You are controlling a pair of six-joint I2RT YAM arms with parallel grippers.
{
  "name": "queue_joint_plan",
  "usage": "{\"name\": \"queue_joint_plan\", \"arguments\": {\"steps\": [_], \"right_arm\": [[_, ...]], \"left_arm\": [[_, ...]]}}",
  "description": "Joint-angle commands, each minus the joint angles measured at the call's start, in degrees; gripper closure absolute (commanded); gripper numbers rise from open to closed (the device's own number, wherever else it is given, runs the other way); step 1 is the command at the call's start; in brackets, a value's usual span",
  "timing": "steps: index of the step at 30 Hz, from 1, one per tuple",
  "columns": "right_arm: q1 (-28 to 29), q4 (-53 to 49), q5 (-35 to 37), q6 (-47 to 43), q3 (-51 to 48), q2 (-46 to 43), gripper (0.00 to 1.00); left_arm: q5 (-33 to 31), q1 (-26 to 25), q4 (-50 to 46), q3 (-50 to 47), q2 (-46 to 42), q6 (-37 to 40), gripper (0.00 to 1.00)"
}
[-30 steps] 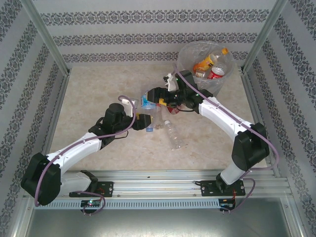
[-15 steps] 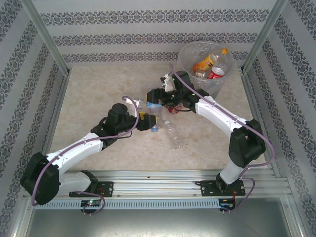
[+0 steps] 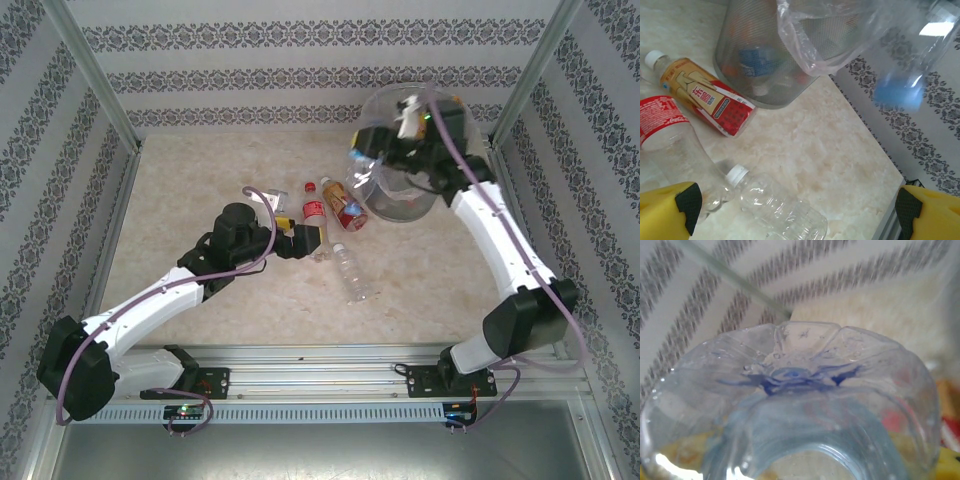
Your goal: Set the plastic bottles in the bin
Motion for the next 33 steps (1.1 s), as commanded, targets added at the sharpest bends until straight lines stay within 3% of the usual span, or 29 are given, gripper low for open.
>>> {"name": "queue_joint_plan", "arguments": {"steps": [1, 7, 15, 22, 29, 33], "right_arm": [[-3.70, -1.93, 1.82, -2.32, 7.12, -0.41, 0.37], [-7.79, -7.25, 11.12, -6.55, 23.36, 7.34, 0.37], [-8.29, -14.50, 23.19, -14.17, 39.65, 21.88, 0.36], [-8.01, -17.59, 25.65, -17.22, 43.87, 29.10, 0.33], [-7.61, -18.08, 25.76, -17.62, 40.77, 26.91, 0.03], [-7.39, -18.22, 25.49, -18.77, 36.89, 21.85, 0.02]], "left_arm": [[-2.83, 0.11, -5.81, 1.59, 1.67, -1.00, 0.00], [-5.62, 0.66, -11.50, 4.55, 7.08, -1.81, 0.00], [-6.28, 2.24, -11.20, 6.33, 13.78, -5.19, 0.00], [-6.28, 2.33, -11.66, 11.96, 23.25, -6.54, 0.03], [-7.09, 2.33, -14.85, 19.59, 33.53, -6.96, 0.11], [-9.25, 2.33, -17.30, 22.91, 37.93, -6.96, 0.12]]}}
